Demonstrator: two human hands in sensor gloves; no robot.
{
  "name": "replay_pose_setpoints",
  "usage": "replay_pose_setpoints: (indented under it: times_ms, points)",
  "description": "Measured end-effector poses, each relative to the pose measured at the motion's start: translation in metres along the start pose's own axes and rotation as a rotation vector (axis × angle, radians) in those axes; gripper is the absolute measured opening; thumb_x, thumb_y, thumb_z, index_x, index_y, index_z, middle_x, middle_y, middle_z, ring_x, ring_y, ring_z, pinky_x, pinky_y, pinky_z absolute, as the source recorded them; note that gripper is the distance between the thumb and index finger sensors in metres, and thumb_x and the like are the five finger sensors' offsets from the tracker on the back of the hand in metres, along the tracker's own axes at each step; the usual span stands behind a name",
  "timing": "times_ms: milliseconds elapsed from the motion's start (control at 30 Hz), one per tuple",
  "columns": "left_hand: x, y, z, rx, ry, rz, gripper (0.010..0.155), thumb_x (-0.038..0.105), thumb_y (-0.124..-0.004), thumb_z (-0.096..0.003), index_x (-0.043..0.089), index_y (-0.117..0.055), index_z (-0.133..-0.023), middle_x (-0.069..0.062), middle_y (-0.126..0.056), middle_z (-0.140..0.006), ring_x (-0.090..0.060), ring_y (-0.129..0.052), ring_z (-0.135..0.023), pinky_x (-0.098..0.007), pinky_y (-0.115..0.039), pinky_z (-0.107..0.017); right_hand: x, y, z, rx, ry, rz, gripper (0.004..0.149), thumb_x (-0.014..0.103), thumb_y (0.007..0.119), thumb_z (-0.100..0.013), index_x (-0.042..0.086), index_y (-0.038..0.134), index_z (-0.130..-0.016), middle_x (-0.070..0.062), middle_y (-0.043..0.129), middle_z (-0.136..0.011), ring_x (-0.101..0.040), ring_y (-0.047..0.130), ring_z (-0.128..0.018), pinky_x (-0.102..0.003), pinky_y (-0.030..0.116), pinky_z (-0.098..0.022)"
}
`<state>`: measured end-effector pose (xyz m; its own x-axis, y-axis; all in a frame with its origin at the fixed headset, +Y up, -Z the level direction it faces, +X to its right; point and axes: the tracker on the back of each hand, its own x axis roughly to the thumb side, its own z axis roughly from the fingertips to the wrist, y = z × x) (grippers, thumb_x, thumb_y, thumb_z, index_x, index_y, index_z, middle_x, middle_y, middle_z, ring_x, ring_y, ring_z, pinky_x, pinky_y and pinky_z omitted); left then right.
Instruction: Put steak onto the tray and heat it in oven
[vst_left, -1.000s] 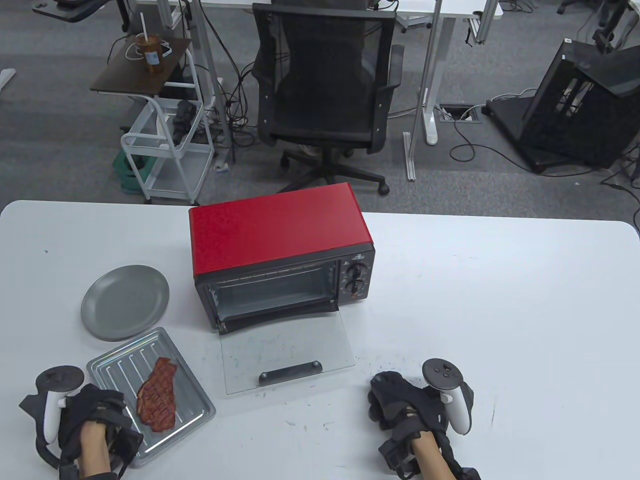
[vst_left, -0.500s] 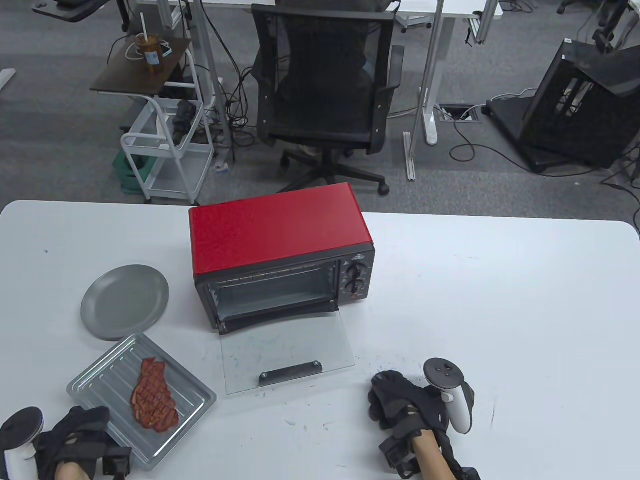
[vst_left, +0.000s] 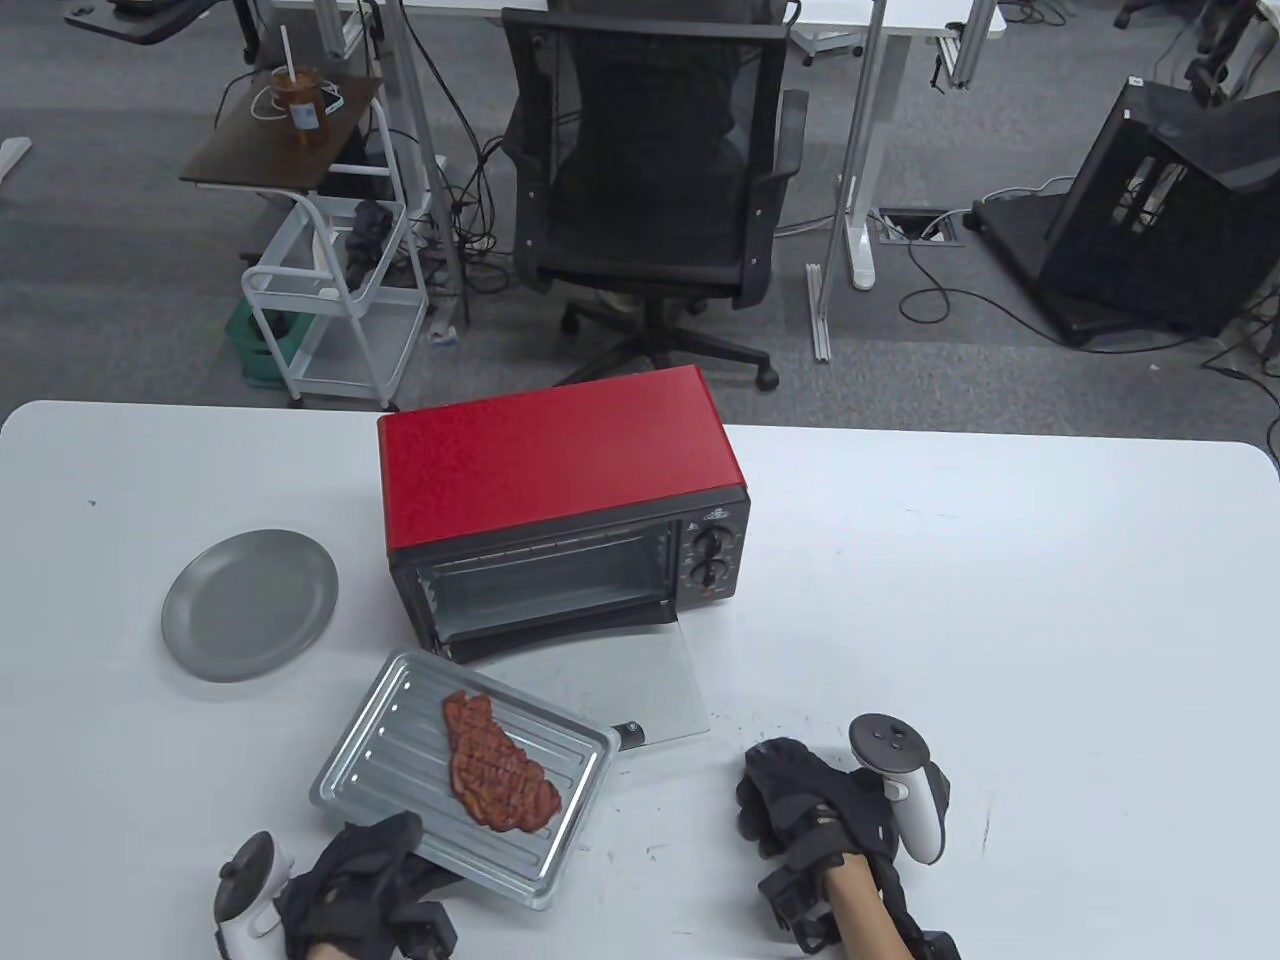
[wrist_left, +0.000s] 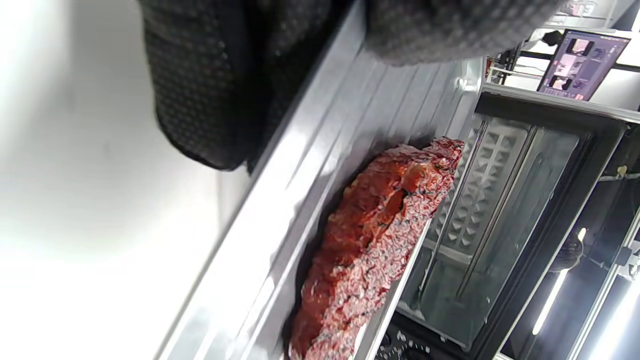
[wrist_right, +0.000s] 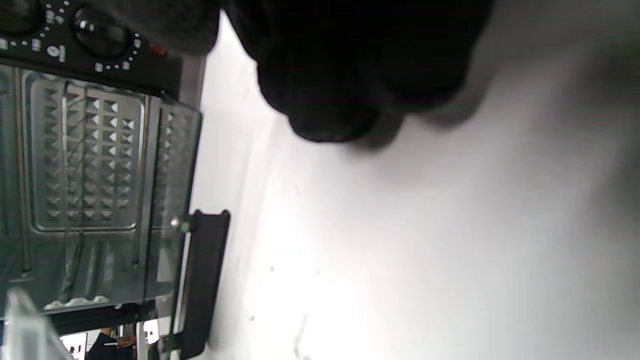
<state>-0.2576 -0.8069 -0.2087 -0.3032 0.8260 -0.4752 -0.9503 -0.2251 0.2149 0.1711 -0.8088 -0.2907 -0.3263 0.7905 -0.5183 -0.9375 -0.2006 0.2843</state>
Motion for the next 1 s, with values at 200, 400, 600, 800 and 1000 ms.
replay_pose_setpoints:
  times_ms: [200, 400, 600, 800, 1000]
  points:
    - [-0.005, -0.055, -0.017, 0.014, -0.004, 0.04, 0.05, 0.028, -0.08, -0.0468, 0.015, -0.053, -0.086, -0.005, -0.077, -0.078, -0.014, -0.109, -0.064, -0.032, -0.099, -0.045, 0.0, -0.001, -0.001, 0.002, 0.015, -0.015, 0.056, 0.047, 0.064, -0.054, 0.011, 0.054, -0.095, -0.002, 0.076, -0.079, -0.014, 0.093, -0.053, -0.026, 0.085, -0.033]
    - [-0.005, -0.079, -0.032, 0.064, -0.003, 0.122, 0.05, 0.028, -0.078, -0.0493, 0.016, -0.047, -0.088, -0.004, -0.072, -0.081, -0.013, -0.105, -0.07, -0.031, -0.097, -0.051, 0.0, -0.005, -0.005, 0.019, 0.045, -0.047, 0.056, 0.048, 0.064, -0.053, 0.012, 0.056, -0.094, -0.001, 0.079, -0.077, -0.014, 0.095, -0.052, -0.025, 0.086, -0.032]
    - [-0.004, -0.09, -0.045, 0.08, -0.015, 0.211, 0.051, 0.029, -0.077, -0.0504, 0.018, -0.044, -0.088, -0.003, -0.069, -0.084, -0.013, -0.102, -0.074, -0.031, -0.095, -0.054, 0.0, -0.005, -0.008, 0.017, 0.045, -0.034, 0.055, 0.048, 0.064, -0.053, 0.012, 0.056, -0.094, -0.001, 0.08, -0.077, -0.014, 0.095, -0.051, -0.025, 0.086, -0.032]
    - [0.004, -0.097, -0.052, 0.113, -0.038, 0.217, 0.052, 0.028, -0.076, -0.0511, 0.018, -0.042, -0.088, -0.003, -0.067, -0.085, -0.013, -0.1, -0.077, -0.031, -0.095, -0.055, 0.001, -0.005, -0.009, 0.027, 0.049, -0.038, 0.056, 0.049, 0.064, -0.052, 0.012, 0.057, -0.094, -0.002, 0.08, -0.076, -0.014, 0.095, -0.051, -0.025, 0.087, -0.032]
    - [0.0, -0.11, -0.06, 0.132, -0.038, 0.28, 0.052, 0.027, -0.075, -0.052, 0.018, -0.039, -0.088, -0.004, -0.062, -0.087, -0.014, -0.096, -0.081, -0.033, -0.092, -0.058, 0.001, -0.005, -0.01, 0.03, 0.048, -0.038, 0.056, 0.049, 0.064, -0.052, 0.012, 0.057, -0.093, -0.002, 0.08, -0.076, -0.014, 0.095, -0.051, -0.025, 0.087, -0.032]
